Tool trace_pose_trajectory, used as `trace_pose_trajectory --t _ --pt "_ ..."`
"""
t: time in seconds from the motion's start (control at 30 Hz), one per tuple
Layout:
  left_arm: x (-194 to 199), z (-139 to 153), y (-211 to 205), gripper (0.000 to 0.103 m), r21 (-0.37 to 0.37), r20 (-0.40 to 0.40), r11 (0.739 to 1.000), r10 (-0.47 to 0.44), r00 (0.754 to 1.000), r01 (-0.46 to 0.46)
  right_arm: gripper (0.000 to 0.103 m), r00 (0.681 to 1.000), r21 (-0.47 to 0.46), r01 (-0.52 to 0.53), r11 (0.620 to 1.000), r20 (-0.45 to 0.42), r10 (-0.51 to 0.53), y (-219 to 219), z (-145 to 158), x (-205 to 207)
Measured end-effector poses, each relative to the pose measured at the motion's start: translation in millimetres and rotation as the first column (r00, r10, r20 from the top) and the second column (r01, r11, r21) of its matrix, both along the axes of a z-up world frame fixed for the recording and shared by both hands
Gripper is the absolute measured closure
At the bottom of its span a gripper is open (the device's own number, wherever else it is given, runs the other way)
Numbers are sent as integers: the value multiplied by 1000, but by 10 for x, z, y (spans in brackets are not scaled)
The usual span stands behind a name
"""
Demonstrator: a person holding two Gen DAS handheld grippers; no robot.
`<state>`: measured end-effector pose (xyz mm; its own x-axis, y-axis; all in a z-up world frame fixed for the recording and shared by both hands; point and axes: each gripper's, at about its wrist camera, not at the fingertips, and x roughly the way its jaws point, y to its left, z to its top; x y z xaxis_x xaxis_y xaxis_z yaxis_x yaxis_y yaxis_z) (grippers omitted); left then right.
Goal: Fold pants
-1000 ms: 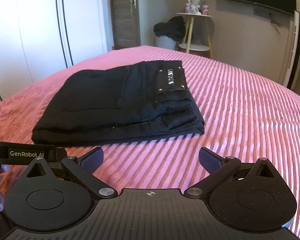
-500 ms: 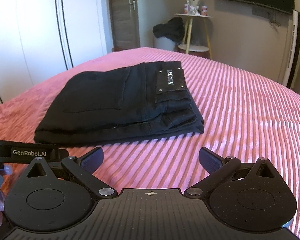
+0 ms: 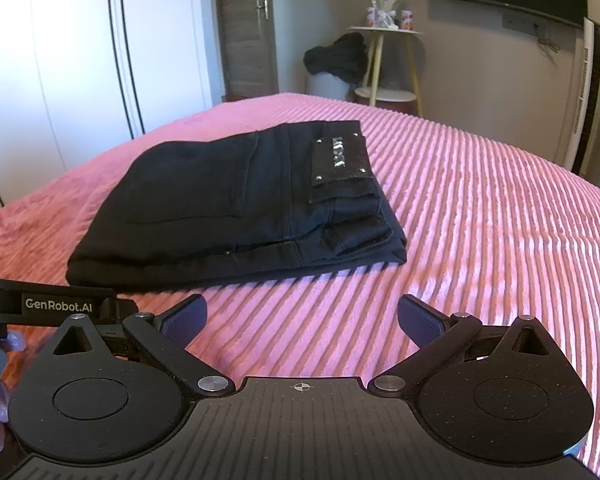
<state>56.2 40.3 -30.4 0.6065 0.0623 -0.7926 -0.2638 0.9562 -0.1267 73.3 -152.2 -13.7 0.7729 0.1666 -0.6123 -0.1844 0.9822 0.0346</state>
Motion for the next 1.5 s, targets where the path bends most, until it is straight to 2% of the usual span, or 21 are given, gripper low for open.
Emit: trace_pose_trajectory --t 1.5 --pt "-34 25 -31 4 3 16 1000 -30 999 30 0 1000 1 7 1000 8 -7 4 14 -37"
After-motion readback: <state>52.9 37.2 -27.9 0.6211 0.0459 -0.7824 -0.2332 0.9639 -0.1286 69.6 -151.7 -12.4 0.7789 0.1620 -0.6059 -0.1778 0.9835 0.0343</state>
